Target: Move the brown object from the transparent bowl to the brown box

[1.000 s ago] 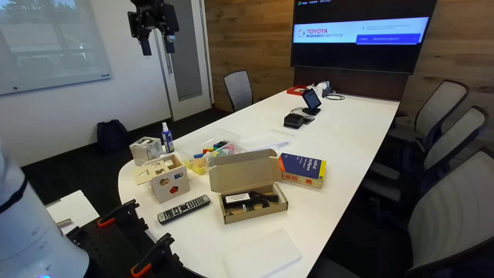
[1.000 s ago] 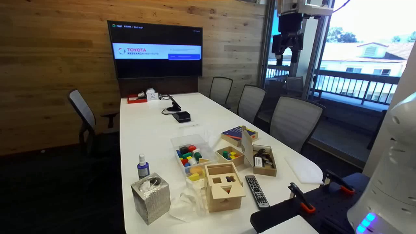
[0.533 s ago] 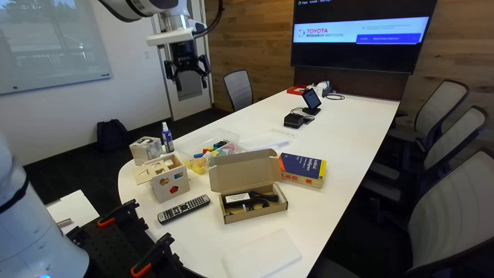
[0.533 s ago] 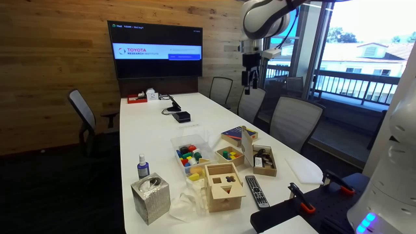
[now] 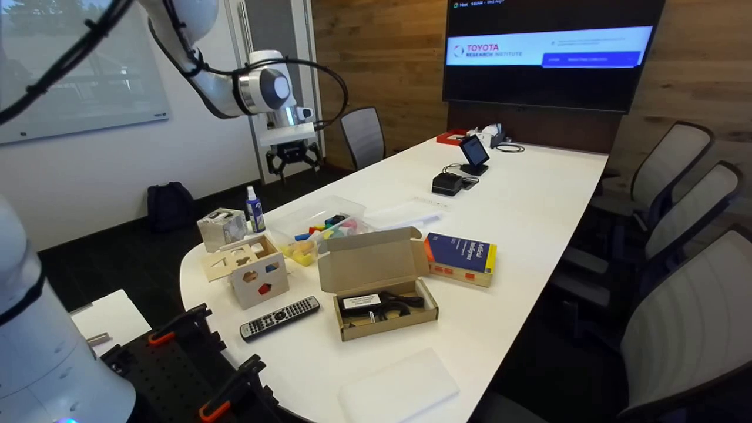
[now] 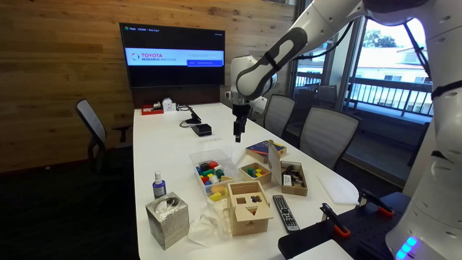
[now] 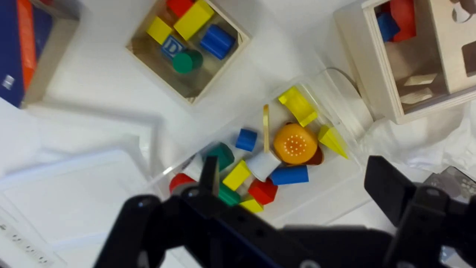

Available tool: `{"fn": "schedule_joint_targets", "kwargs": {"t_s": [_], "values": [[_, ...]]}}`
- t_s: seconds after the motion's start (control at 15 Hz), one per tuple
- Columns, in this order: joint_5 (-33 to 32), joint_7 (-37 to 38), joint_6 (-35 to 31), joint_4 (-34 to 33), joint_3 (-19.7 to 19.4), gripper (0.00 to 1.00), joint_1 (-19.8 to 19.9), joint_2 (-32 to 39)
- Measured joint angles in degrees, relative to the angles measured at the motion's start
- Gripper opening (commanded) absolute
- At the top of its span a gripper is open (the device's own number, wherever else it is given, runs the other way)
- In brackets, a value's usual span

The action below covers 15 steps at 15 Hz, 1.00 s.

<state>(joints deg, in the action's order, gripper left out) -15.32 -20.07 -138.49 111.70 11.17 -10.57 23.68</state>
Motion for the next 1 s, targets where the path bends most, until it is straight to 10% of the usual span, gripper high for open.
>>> {"fn": "schedule_joint_targets", "kwargs": {"t_s": [1.0], "values": [[0.88, -1.39, -0.98, -22.31, 1.57, 1.0, -1.05, 28.82]]}}
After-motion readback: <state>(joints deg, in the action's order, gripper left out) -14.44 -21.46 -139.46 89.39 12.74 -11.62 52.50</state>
